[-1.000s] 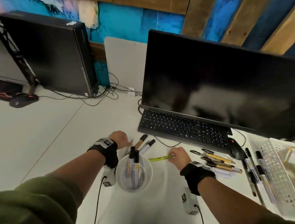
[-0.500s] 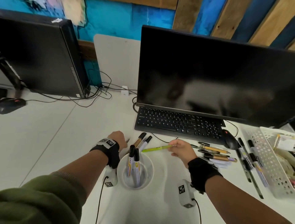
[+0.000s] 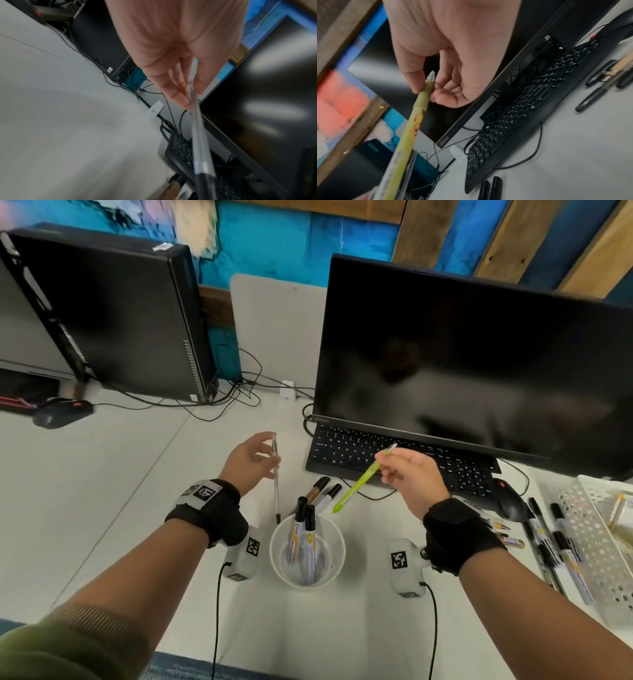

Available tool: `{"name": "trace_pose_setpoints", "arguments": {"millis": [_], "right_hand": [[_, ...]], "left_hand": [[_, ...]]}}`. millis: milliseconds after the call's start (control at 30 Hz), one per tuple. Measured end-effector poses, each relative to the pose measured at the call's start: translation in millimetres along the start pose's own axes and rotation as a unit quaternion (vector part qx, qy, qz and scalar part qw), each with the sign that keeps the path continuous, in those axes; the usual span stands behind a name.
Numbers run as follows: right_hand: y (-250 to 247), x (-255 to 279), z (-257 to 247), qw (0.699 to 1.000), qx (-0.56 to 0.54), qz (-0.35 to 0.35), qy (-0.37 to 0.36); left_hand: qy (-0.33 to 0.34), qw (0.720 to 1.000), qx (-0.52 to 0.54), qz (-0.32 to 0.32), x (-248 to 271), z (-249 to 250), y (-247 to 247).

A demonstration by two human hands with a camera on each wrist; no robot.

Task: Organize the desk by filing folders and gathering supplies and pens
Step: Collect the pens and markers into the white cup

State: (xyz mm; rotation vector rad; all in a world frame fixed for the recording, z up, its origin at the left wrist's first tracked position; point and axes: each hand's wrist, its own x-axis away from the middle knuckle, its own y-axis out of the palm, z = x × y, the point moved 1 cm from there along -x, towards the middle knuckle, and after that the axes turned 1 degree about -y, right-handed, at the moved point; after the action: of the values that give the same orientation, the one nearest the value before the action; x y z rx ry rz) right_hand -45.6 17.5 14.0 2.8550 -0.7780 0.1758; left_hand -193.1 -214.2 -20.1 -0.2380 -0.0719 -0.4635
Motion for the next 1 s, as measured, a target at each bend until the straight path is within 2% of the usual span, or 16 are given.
{"name": "trace_pose_setpoints", "arguments": {"millis": [200, 333, 400, 500, 767, 867, 1000], "right_hand": [[26, 8, 20, 0.980, 0.167, -0.106, 0.016], [33, 11, 33, 0.968, 0.207, -0.139, 0.014], [35, 11, 37, 0.962, 0.227, -0.150, 0.006], [41, 14, 43, 0.955, 0.243, -0.168, 0.001], [42, 13, 48, 0.955, 0.220, -0.195, 0.025], [40, 14, 43, 0.961, 0.175, -0.208, 0.047], [27, 7, 40, 0.984, 0.043, -0.146, 0.087]], "left_hand": [[0.070, 0.997, 0.039, 0.002, 20, 16, -2], [0.098, 0.994, 0.053, 0.014, 26, 22, -8], [0.104, 0.993, 0.054, -0.003, 33, 22, -4], [0.103, 0.992, 0.035, -0.063, 48, 9, 10], [0.118, 0.982, -0.111, -0.097, 62, -22, 21], [0.113, 0.981, -0.114, -0.106, 57, -25, 18], [0.083, 0.991, -0.059, -0.085, 46, -25, 14]]}}
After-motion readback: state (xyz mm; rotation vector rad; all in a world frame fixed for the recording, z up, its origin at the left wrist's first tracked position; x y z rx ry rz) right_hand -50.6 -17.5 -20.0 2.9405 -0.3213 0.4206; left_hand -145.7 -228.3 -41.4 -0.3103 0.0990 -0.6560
